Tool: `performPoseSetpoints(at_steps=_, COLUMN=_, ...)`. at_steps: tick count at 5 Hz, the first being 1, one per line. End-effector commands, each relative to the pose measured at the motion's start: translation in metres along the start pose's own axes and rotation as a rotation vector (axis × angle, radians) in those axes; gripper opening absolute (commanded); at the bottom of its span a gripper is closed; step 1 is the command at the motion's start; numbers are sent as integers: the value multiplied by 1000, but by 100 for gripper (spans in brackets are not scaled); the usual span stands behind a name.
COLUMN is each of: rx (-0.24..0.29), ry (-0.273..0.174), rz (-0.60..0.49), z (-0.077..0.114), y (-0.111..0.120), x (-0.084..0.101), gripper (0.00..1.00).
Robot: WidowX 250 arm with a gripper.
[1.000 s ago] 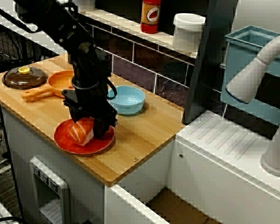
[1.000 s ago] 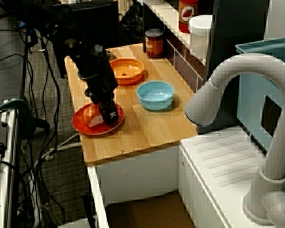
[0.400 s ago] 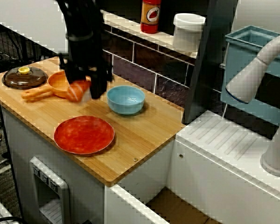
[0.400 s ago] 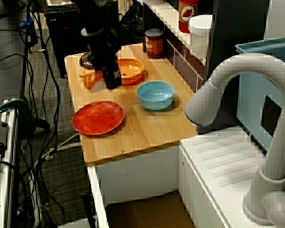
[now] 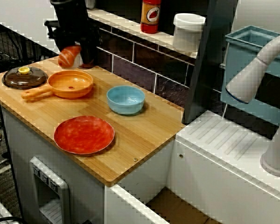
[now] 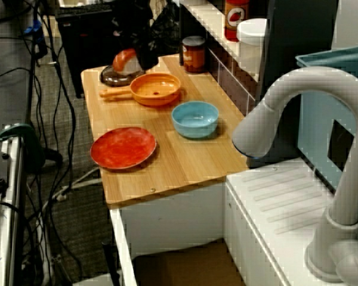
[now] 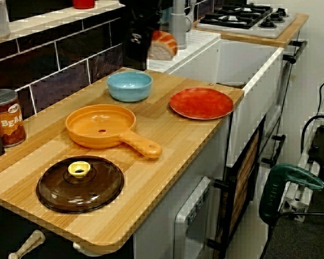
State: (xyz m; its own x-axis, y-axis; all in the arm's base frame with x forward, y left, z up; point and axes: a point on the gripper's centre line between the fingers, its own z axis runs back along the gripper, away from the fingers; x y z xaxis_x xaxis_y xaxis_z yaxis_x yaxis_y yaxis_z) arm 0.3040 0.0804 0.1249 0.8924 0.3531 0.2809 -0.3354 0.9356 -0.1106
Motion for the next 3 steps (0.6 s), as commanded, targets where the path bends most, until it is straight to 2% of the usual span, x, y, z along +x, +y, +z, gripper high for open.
performPoseSetpoints(at_steps=1, rx=14, ry=-119, rz=25, z=11, y=43, x=37, gripper=0)
performPoseSetpoints(at_steps=2, rx=24, ry=-148, rz=37, z=10, y=59, x=49, gripper=0)
performPoseSetpoints(at_steps=3, rx=28, ry=-147, rz=51, z=2, y=70, x=60, gripper=0)
